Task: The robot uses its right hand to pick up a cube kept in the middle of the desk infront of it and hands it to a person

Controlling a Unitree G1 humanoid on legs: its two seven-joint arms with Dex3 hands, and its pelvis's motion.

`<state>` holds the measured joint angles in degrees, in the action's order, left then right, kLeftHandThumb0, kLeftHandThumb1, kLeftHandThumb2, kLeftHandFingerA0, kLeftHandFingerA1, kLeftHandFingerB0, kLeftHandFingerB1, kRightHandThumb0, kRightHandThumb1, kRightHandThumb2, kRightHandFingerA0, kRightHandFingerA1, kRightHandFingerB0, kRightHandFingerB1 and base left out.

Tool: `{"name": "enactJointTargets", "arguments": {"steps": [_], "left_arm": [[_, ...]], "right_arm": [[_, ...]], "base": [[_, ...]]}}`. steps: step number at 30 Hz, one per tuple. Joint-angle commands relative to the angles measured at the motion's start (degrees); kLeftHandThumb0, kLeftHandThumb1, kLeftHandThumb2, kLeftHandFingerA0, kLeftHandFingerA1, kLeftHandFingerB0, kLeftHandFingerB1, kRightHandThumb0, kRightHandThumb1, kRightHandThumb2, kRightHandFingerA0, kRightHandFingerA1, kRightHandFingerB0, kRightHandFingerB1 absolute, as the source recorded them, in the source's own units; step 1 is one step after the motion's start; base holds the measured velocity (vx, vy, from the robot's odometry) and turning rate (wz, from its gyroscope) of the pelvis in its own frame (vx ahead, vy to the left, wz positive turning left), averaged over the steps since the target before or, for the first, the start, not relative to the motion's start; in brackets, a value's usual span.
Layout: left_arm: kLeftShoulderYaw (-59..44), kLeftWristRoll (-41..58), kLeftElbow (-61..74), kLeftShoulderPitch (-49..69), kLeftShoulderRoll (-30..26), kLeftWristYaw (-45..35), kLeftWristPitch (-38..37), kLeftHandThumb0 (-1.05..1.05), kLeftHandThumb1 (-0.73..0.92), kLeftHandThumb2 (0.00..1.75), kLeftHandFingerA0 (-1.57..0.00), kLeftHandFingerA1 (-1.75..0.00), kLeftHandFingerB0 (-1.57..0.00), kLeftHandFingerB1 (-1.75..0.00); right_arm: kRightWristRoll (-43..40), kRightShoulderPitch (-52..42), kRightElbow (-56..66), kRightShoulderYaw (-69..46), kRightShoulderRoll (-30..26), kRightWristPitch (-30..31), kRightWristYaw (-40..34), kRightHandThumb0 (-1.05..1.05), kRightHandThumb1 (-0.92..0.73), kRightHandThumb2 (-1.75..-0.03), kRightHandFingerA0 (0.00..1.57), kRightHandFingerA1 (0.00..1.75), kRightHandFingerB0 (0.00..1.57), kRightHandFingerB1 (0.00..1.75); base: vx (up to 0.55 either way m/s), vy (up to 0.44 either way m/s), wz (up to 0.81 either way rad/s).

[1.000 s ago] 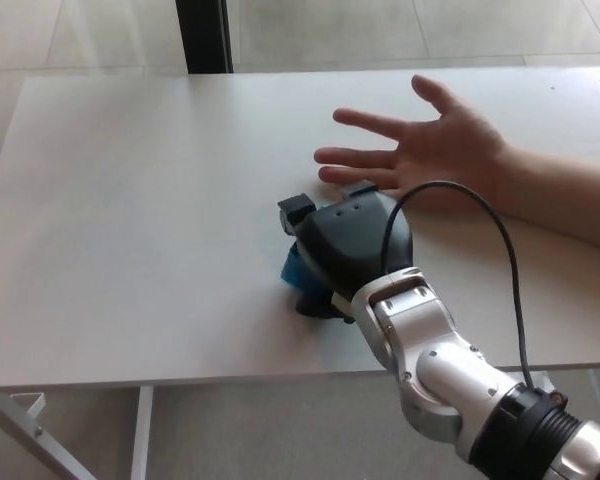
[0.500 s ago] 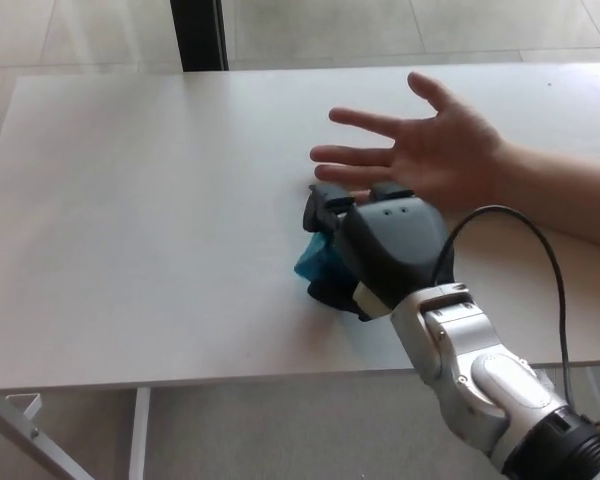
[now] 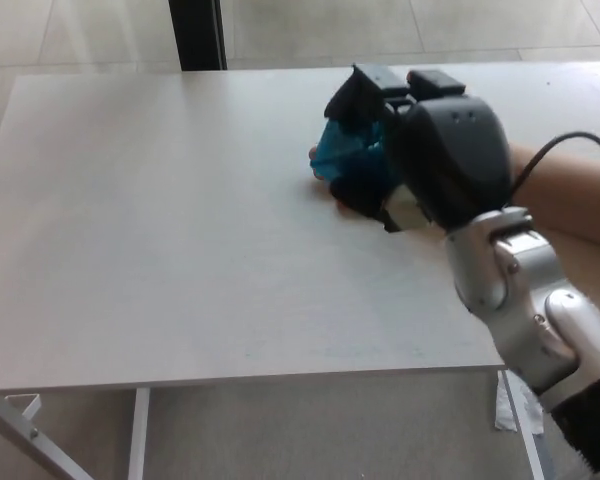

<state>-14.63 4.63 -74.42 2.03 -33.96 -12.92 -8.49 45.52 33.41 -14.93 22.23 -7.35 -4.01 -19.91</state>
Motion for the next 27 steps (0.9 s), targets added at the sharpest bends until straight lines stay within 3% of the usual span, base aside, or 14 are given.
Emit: {"name": "enactJointTargets", "arguments": {"steps": [1, 2, 3, 4, 15, 20, 21, 22, 24, 25, 26, 27], "left_arm": [[-0.4, -0.6, -0.4, 0.5, -1.3, 0.1, -1.3, -0.74, 0.79, 0.64, -0.69, -0.57, -0.56, -0.43], [-0.1, -0.9, -0.4, 0.6, -1.4, 0.0, -1.5, -0.73, 0.80, 0.64, -0.66, -0.53, -0.53, -0.43], [0.1, -1.1, -0.3, 0.7, -1.4, -0.1, -1.9, -0.73, 0.81, 0.64, -0.67, -0.54, -0.53, -0.43], [0.2, -1.2, -0.4, 0.6, -1.4, 0.0, -1.7, -0.73, 0.80, 0.64, -0.67, -0.53, -0.54, -0.43], [0.0, -1.0, -0.7, 0.6, -1.2, 0.3, -1.4, -0.70, 0.80, 0.64, -0.69, -0.52, -0.53, -0.42], [-0.1, -0.9, -0.6, 0.5, -1.2, 0.5, -1.8, -0.73, 0.79, 0.64, -0.71, -0.55, -0.56, -0.43], [0.0, -1.1, -0.5, 0.5, -1.2, 0.5, -1.6, -0.71, 0.80, 0.64, -0.71, -0.56, -0.54, -0.42], [0.3, -1.2, -0.3, 0.2, -1.3, 0.4, -1.4, -0.70, 0.80, 0.64, -0.69, -0.54, -0.54, -0.42], [0.2, -1.2, -0.4, 0.1, -1.3, 0.3, -1.8, -0.71, 0.80, 0.64, -0.70, -0.56, -0.55, -0.43], [0.0, -0.9, -0.4, 0.1, -1.2, 0.2, -2.3, -0.72, 0.79, 0.64, -0.69, -0.57, -0.55, -0.43], [-0.2, -0.8, -0.3, 0.0, -1.2, 0.1, -2.3, -0.72, 0.79, 0.64, -0.69, -0.57, -0.55, -0.43], [0.0, -1.0, -0.3, 0.0, -1.4, 0.2, -2.4, -0.73, 0.80, 0.64, -0.69, -0.56, -0.54, -0.43]], "right_arm": [[-3.3, 5.2, -1.4, -3.1, -4.0, -7.5, -1.0, -0.15, -0.60, -0.96, 0.83, 1.75, 0.72, 1.58], [-2.9, 6.7, -3.5, -3.4, -5.2, -8.1, -1.3, -0.13, -0.58, -0.94, 0.83, 1.75, 0.73, 1.59], [-2.9, 7.9, -5.5, -3.6, -5.9, -8.7, -1.4, -0.15, -0.48, -1.03, 1.14, 1.36, 0.98, 1.26], [-2.4, 9.0, -7.2, -3.4, -6.6, -8.9, -1.5, -0.10, -0.54, -0.93, 0.81, 1.75, 0.69, 1.62], [3.3, 19.5, -27.3, 2.6, -10.9, -11.7, -7.1, -0.16, -0.54, -0.79, 0.86, 1.75, 0.72, 1.56], [3.7, 22.6, -35.5, 5.2, -9.8, -10.6, -9.1, -0.23, -0.59, -0.73, 0.93, 1.75, 0.78, 1.36], [3.3, 22.8, -36.4, 5.3, -9.5, -10.5, -8.9, -0.14, -0.57, -0.82, 1.11, 1.64, 0.79, 1.26], [3.4, 23.1, -37.8, 5.9, -8.5, -10.0, -8.8, -0.22, -0.62, -0.75, 0.92, 1.66, 0.85, 1.04], [3.3, 23.3, -39.0, 6.5, -7.7, -9.9, -8.8, -0.23, -0.65, -0.71, 0.95, 1.68, 0.81, 1.03], [3.6, 23.4, -39.7, 7.3, -6.8, -9.4, -8.4, -0.21, -0.60, -0.81, 0.98, 1.63, 0.84, 1.24], [4.3, 23.5, -39.9, 8.0, -6.6, -8.8, -8.7, -0.21, -0.60, -0.81, 0.98, 1.63, 0.84, 1.24], [4.5, 23.3, -40.0, 8.4, -6.2, -8.3, -8.7, -0.23, -0.61, -0.82, 0.91, 1.73, 0.79, 1.35]], "base": [[0.00, 0.000, 0.00], [0.00, 0.000, 0.00], [0.00, 0.000, 0.00], [0.00, 0.000, 0.00], [0.00, 0.000, 0.00], [0.00, 0.000, 0.00], [0.00, 0.000, 0.00], [0.00, 0.000, 0.00], [0.00, 0.000, 0.00], [0.00, 0.000, 0.00], [0.00, 0.000, 0.00], [0.00, 0.000, 0.00]]}}
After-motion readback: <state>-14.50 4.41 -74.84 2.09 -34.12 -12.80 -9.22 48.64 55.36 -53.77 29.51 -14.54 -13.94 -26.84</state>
